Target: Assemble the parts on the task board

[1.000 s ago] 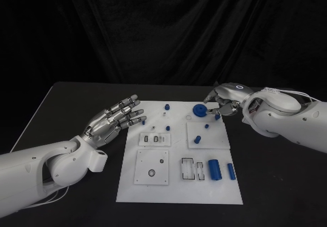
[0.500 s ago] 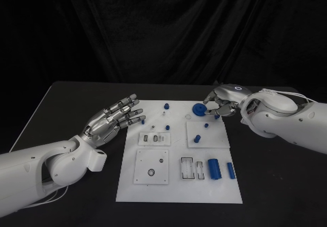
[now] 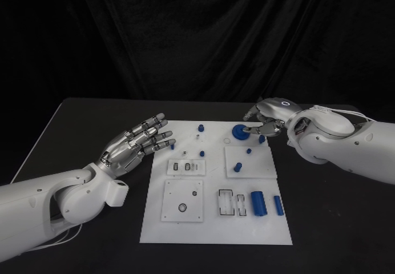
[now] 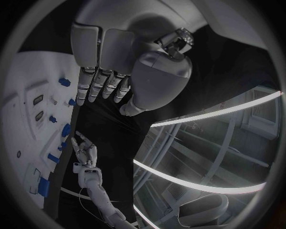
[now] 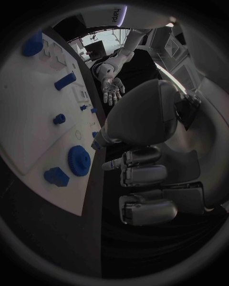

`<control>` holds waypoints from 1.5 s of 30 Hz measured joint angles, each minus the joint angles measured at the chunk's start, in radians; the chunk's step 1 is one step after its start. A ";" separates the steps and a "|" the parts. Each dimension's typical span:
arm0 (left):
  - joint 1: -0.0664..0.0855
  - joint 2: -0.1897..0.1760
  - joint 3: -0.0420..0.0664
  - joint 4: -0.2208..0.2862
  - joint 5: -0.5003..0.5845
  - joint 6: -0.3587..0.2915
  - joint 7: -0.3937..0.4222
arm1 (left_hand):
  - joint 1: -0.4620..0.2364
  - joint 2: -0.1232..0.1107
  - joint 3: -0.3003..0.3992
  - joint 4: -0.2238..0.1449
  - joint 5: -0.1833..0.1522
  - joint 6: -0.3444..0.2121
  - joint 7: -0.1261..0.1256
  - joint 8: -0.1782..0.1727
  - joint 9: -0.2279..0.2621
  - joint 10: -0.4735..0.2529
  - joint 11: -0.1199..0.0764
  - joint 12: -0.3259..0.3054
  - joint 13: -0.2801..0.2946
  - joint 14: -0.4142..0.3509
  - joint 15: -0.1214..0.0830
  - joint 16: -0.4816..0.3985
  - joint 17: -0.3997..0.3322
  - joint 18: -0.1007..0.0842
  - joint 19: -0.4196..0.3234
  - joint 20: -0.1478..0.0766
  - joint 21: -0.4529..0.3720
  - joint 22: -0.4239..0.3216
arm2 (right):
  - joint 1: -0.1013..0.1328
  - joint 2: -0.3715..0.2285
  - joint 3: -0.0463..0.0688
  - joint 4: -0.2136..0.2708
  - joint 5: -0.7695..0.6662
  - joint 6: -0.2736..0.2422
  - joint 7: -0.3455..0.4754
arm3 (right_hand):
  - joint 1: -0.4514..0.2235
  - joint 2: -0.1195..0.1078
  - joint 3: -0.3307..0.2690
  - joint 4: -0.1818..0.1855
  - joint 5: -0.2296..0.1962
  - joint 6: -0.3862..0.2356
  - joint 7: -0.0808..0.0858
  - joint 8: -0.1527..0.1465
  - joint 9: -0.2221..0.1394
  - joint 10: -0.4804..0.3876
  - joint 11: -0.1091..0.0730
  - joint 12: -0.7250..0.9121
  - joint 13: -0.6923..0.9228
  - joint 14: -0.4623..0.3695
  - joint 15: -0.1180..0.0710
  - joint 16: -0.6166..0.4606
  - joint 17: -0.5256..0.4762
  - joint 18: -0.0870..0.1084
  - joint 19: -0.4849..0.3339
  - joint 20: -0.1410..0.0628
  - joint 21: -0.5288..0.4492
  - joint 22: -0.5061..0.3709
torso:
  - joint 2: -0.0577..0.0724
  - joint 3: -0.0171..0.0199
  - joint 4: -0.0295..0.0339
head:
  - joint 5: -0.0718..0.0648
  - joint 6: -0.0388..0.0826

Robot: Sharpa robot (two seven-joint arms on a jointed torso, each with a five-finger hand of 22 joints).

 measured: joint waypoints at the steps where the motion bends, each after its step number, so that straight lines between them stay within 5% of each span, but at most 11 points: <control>1: 0.000 0.001 0.000 0.000 0.000 0.000 0.000 | 0.000 0.000 0.000 0.000 0.000 0.000 0.000 0.000 0.000 0.000 0.000 0.000 0.000 0.000 0.000 0.000 0.000 0.000 0.000 0.000 0.000 0.000 | 0.000 0.003 0.000 -0.004 -0.001 0.002 -0.003 | -0.009 -0.002 -0.003 0.003 0.000 -0.003 0.003 0.000 -0.002 0.000 0.000 0.000 0.000 0.000 0.000 0.000 0.000 0.000 0.000 0.000 0.000 0.000 | 0.000 0.0001 -0.0002 | 0.000 0.000; 8: 0.000 0.004 0.000 -0.003 0.000 0.002 0.000 | 0.000 0.000 0.003 0.003 0.000 0.000 0.000 0.000 0.000 0.000 0.000 0.000 0.000 0.000 0.000 0.000 0.000 0.000 0.000 0.000 0.000 -0.001 | -0.001 0.027 0.000 -0.032 -0.003 0.027 -0.027 | -0.020 -0.008 -0.008 0.008 -0.016 -0.007 0.007 0.000 -0.004 0.000 0.000 0.000 0.000 0.000 0.000 0.000 0.000 0.000 0.000 0.000 0.000 0.000 | 0.000 0.0001 -0.0006 | -0.004 -0.002; 14: 0.000 0.008 0.000 -0.006 0.000 0.003 0.000 | 0.000 0.000 0.003 0.002 0.000 0.000 0.000 0.000 0.000 0.000 0.000 0.000 0.000 0.000 0.000 0.000 0.000 0.000 0.000 0.000 0.000 -0.001 | -0.008 0.044 0.000 -0.047 -0.005 0.049 -0.043 | -0.031 -0.009 -0.014 0.010 -0.071 -0.007 0.007 0.000 -0.005 -0.002 0.009 0.000 0.000 -0.002 0.009 0.000 0.000 0.000 0.001 0.006 0.000 0.000 | 0.000 0.0003 -0.0006 | -0.005 -0.004; 26: -0.001 0.009 0.000 -0.010 0.000 0.006 0.000 | 0.000 0.000 0.005 0.000 0.000 0.000 0.000 0.000 0.000 0.000 0.000 0.000 0.000 0.000 0.000 0.000 0.000 0.000 0.000 0.000 0.000 -0.001 | -0.023 0.064 0.000 -0.064 -0.006 0.073 -0.056 | -0.031 -0.009 -0.018 0.001 -0.082 0.010 0.009 0.009 0.001 0.002 0.013 0.000 0.000 -0.002 0.009 0.000 0.000 0.001 0.000 0.007 0.000 0.000 | 0.000 0.0001 -0.0007 | -0.002 -0.007; 29: -0.002 0.010 0.000 -0.011 0.000 0.007 0.000 | 0.000 0.000 0.005 0.000 0.000 0.000 0.000 0.000 0.000 0.000 0.000 0.000 0.000 0.000 0.000 0.000 0.000 -0.016 0.000 0.000 0.000 -0.001 | -0.025 0.066 0.000 -0.064 -0.006 0.073 -0.056 | -0.031 -0.009 -0.018 -0.005 -0.082 0.015 0.008 0.009 0.004 0.002 0.013 0.000 0.000 -0.002 0.009 0.000 0.000 0.001 0.000 0.007 0.000 0.000 | 0.000 0.0001 -0.0005 | -0.003 -0.007; 33: -0.002 0.012 0.000 -0.014 0.000 0.008 0.000 | 0.000 0.000 0.008 0.003 0.000 0.000 0.000 0.000 0.000 0.000 0.000 0.000 0.000 0.000 0.000 0.000 0.000 -0.016 0.000 0.000 0.000 -0.001 | -0.026 0.070 0.001 -0.064 -0.006 0.073 -0.055 | -0.021 -0.015 -0.014 -0.022 -0.080 0.038 0.002 0.021 0.014 0.002 0.013 0.000 0.000 -0.002 0.009 0.000 0.000 0.001 0.000 0.007 0.000 0.000 | 0.000 -0.0001 0.0001 | -0.005 -0.008; 45: -0.003 0.014 0.000 -0.017 0.000 0.012 0.000 | 0.000 0.000 0.011 0.000 0.000 0.000 0.000 0.000 0.000 0.000 0.000 0.000 0.000 0.000 0.000 -0.001 0.000 -0.016 0.000 0.000 0.000 -0.001 | -0.027 0.079 0.005 -0.068 -0.006 0.074 -0.054 | 0.066 -0.016 0.039 -0.120 0.117 0.096 -0.002 0.071 0.046 0.000 0.004 0.000 0.000 -0.003 0.007 0.000 0.000 0.001 0.000 0.007 0.000 0.000 | 0.000 0.0000 -0.0013 | -0.002 -0.009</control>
